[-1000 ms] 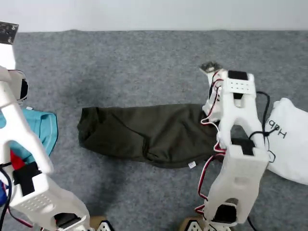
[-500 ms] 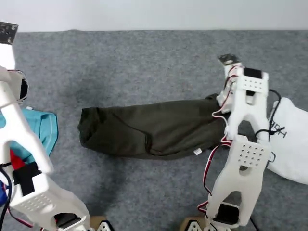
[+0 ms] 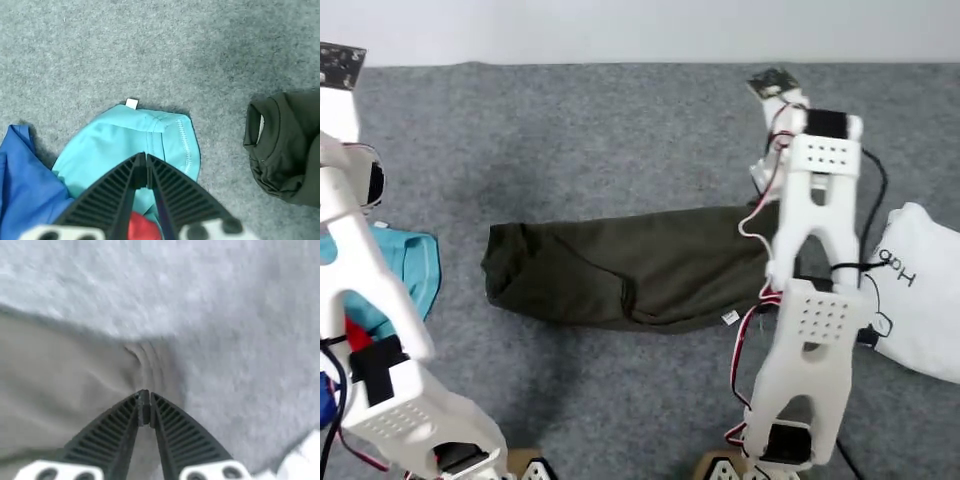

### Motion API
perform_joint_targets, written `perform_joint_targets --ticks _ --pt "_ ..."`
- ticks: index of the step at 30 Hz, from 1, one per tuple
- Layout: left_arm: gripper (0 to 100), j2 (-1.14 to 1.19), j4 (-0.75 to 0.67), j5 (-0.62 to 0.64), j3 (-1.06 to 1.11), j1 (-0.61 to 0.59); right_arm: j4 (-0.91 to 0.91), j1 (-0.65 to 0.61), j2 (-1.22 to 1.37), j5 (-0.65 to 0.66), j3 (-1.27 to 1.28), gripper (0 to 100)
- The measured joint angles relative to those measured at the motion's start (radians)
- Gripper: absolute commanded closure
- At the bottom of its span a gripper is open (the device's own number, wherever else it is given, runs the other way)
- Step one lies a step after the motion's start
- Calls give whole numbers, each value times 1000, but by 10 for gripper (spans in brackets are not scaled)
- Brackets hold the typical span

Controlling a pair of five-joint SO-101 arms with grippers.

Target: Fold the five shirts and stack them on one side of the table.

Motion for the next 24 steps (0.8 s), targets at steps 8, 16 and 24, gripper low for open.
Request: perform_joint_targets --ticks 8,16,24 --pt "993 0 0 0 0 5 -146 -35 175 -2 0 988" --pt "993 0 0 0 0 5 -167 43 206 -3 -12 988" --pt "993 0 0 0 0 5 44 150 210 -3 -172 988"
